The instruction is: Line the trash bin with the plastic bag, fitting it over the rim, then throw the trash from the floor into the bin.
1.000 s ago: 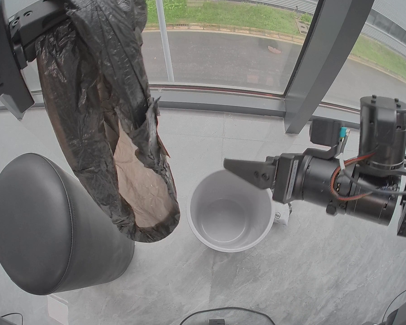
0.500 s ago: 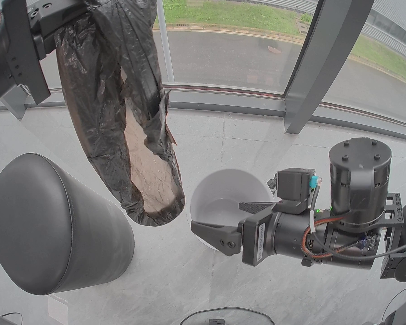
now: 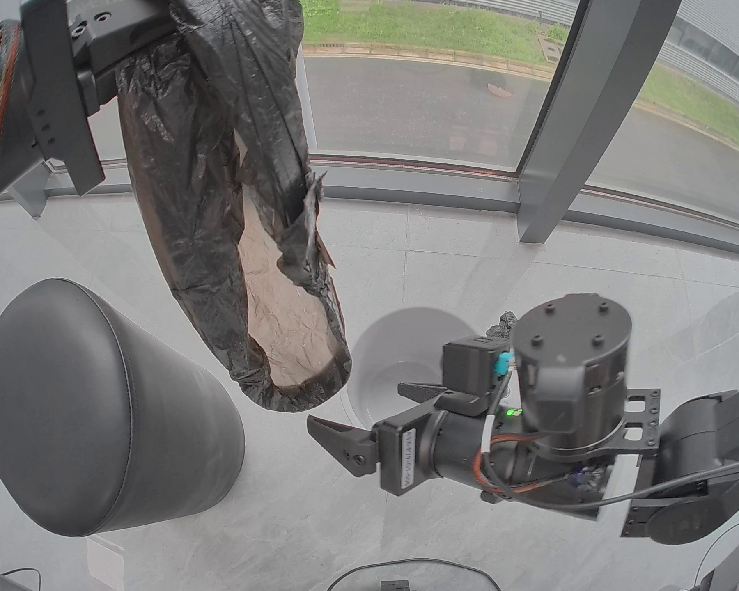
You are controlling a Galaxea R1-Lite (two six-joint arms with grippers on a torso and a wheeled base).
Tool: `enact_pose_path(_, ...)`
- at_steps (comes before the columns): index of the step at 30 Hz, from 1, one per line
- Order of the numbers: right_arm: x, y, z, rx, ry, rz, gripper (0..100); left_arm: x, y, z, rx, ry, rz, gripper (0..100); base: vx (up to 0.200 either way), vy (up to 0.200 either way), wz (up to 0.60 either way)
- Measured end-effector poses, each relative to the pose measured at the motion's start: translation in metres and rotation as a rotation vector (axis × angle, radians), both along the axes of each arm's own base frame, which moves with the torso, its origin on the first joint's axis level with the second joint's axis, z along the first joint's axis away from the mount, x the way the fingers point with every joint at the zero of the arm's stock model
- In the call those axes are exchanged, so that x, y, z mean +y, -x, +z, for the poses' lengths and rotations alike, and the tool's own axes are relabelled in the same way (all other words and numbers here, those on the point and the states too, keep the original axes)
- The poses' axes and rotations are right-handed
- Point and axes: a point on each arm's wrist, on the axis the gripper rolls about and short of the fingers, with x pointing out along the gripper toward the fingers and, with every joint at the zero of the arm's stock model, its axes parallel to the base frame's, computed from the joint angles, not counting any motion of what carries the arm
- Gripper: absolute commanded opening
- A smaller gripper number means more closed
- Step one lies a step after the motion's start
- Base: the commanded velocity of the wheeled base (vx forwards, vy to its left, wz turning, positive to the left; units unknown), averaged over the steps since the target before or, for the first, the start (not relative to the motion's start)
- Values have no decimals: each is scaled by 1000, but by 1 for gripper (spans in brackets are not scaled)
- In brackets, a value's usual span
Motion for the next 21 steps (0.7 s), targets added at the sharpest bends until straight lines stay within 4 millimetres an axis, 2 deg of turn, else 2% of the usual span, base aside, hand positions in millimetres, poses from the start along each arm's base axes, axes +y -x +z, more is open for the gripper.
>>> enact_pose_path(8, 32, -23, -15, -38, 7, -109, 100, 5, 7, 3, -10, 15, -14, 0, 0, 0, 0)
enact_pose_path(21, 45, -35, -16, -92, -22, -183, 100, 10, 22, 2, 36, 64, -154, 0, 0, 0, 0)
